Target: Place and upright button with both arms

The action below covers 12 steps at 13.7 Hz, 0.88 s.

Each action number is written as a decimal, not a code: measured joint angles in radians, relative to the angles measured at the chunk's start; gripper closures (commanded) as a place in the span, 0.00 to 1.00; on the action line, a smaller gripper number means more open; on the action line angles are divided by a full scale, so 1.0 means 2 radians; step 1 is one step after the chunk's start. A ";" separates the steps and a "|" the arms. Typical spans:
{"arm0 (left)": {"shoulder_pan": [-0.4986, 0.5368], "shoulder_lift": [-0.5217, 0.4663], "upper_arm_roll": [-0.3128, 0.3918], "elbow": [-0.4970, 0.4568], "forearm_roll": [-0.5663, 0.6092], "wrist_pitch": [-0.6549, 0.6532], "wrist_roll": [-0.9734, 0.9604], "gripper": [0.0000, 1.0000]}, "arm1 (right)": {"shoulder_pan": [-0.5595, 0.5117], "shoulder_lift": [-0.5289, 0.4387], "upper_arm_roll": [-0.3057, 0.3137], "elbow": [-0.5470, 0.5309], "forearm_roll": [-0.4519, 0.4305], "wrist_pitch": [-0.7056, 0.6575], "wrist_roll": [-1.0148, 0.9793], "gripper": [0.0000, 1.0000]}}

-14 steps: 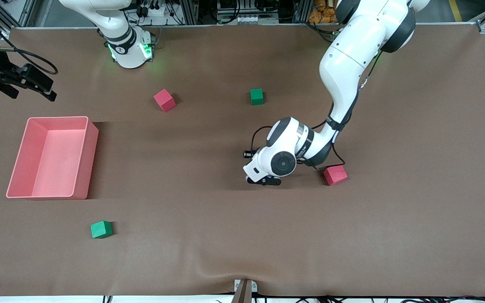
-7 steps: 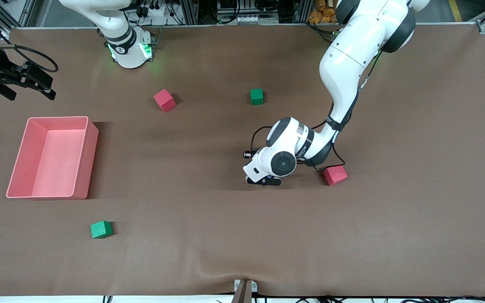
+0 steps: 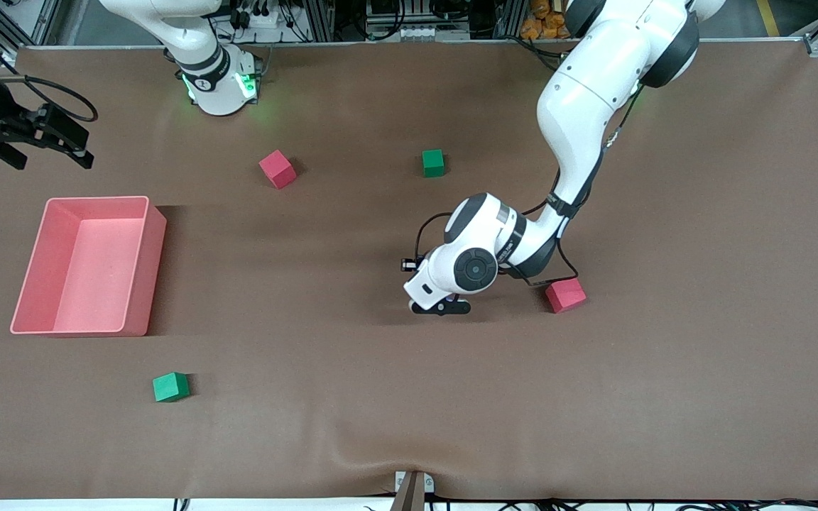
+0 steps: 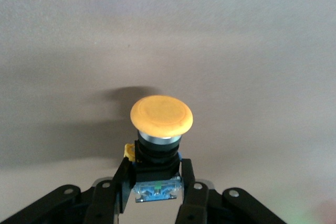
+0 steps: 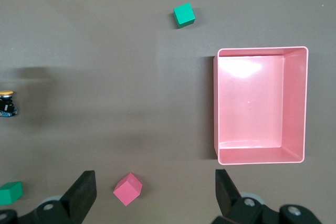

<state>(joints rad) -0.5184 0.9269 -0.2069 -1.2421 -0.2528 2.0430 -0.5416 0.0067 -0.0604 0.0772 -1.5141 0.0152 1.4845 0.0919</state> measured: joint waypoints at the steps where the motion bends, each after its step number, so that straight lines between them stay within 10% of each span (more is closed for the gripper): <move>1: 0.000 -0.005 0.000 0.002 0.000 0.006 -0.008 0.99 | 0.000 0.000 0.000 0.000 0.000 0.000 0.000 0.00; 7: -0.002 -0.030 0.009 0.004 0.014 0.105 -0.072 0.99 | -0.007 0.001 -0.001 0.000 0.000 0.000 -0.001 0.00; 12: -0.031 -0.030 0.008 0.002 0.155 0.132 -0.232 0.99 | -0.008 0.001 -0.001 0.000 0.000 0.000 -0.001 0.00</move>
<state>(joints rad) -0.5801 0.8673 -0.1902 -1.2378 0.0577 2.3063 -1.0053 -0.0084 -0.0584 0.0755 -1.5141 0.0152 1.4841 0.0907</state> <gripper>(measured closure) 0.586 0.000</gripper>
